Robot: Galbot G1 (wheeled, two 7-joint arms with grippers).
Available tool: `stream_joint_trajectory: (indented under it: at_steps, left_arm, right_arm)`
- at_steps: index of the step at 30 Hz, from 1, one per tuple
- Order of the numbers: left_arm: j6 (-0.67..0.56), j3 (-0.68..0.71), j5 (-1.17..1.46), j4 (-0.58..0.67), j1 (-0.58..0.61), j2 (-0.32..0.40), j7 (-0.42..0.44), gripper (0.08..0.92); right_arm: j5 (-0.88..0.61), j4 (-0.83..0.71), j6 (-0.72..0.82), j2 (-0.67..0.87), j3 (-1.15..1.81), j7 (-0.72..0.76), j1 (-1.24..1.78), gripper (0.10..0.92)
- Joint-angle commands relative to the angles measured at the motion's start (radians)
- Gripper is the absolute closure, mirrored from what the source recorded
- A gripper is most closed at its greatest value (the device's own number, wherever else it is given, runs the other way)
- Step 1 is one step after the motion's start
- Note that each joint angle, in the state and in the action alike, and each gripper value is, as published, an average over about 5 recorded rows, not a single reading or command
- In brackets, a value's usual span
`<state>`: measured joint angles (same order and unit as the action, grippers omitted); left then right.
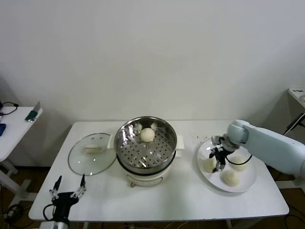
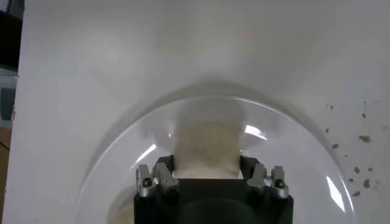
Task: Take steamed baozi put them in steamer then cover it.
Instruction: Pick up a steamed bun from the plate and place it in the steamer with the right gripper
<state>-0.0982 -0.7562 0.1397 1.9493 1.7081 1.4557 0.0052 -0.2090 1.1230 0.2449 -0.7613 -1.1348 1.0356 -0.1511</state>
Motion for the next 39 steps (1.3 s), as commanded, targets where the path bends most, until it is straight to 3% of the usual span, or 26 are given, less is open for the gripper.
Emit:
stream_joint_trajectory:
  at_steps: [1,11,18,28,39]
  left_arm:
    - [-0.001,0.005,-0.003,0.004,0.003,-0.001,0.0,0.177]
    - [-0.027,0.049,-0.019,0.029,0.02,0.006,-0.009,0.177]
    - [-0.043,0.069,-0.026,0.067,0.045,0.004,-0.016,0.177]
    - [-0.045,0.085,-0.045,0.105,0.067,-0.002,-0.023,0.177]
    - [-0.046,0.069,-0.046,0.1,0.081,-0.029,-0.036,0.177]
  right_arm:
    - [-0.118,0.018,0.005,0.024,-0.066,-0.003,-0.162,0.33]
    - [-0.419,-0.003,0.007,-0.093,-0.346,0.02,-0.648,0.33]
    - [-0.643,0.019,0.071,-0.249,-0.39,-0.018,-0.754,0.33]
    - [-0.764,-0.004,0.126,-0.533,-0.409,-0.097,-0.738,0.326]
    - [-0.77,-0.012,0.152,-0.679,-0.432,-0.183,-0.61,0.325]
